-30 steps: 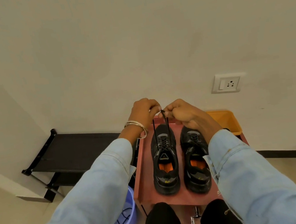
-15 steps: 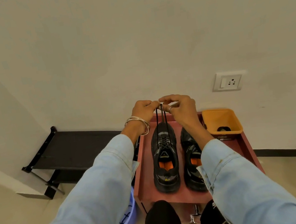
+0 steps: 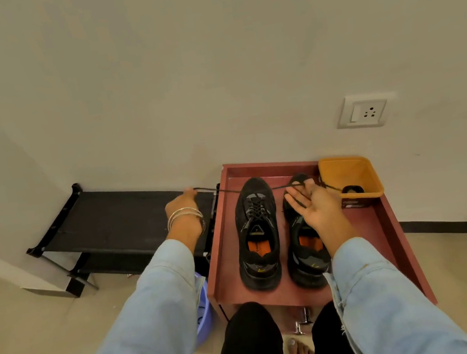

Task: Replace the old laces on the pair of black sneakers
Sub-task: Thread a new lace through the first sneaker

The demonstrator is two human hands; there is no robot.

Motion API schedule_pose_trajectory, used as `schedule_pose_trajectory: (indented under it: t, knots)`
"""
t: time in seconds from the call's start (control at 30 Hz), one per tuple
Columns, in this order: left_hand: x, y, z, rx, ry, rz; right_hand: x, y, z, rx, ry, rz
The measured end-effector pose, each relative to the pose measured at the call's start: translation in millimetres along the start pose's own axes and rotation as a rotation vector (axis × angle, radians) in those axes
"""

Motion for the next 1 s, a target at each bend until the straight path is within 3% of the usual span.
schedule_pose_trajectory:
  t: [0.13, 0.23, 0.3, 0.37, 0.47, 0.53, 0.63, 0.73, 0.87, 1.0]
  knots:
    - [40.7, 18.4, -22.5, -0.228, 0.301, 0.028, -22.3, 7.9, -20.1, -0.151, -0.027, 0.037]
    - [53.7, 11.4, -19.3, -0.304, 0.627, 0.141, -29.0, 10.4, -16.2, -0.196, -0.292, -0.012]
    - [55.3, 2.7, -8.5, -0.277, 0.705, 0.284, -29.6, 7.8, -6.4, -0.184, -0.509, -0.058]
    - [62.0, -5.2, 8.7, -0.086, 0.625, 0.296, -33.5, 3.1, 4.1, -0.116, -0.651, -0.039]
    - [78.6, -2.8, 36.0, 0.112, 0.381, 0.002, -47.0, 3.6, 9.7, -0.075, -0.810, -0.017]
    - [81.6, -5.7, 45.0, 0.115, 0.193, -0.105, -55.6, 7.4, 10.4, -0.090, -0.831, -0.032]
    - [75.0, -13.0, 53.6, 0.110, -0.059, -0.199, -61.5, 13.9, 13.7, -0.073, -0.631, -0.014]
    - [68.1, -11.0, 63.4, 0.212, -0.076, -0.289, -62.7, 18.4, 18.4, -0.058, -0.436, 0.042]
    - [63.9, -9.2, 68.7, 0.284, -0.086, -0.388, -62.5, 17.5, 21.3, 0.007, -0.412, 0.016]
    - [58.3, -11.9, 62.8, 0.286, -0.164, -0.357, -51.8, 12.9, 17.8, 0.043, -0.320, -0.034]
Point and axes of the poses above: each hand's wrist, its own y-axis towards the middle knuckle, its own z-axis out of the palm, x = y × z, the point moved 2 cm from there along y, towards the middle knuckle, and after that the axes turned 8 degrees about -y, right-handed, at the moved point
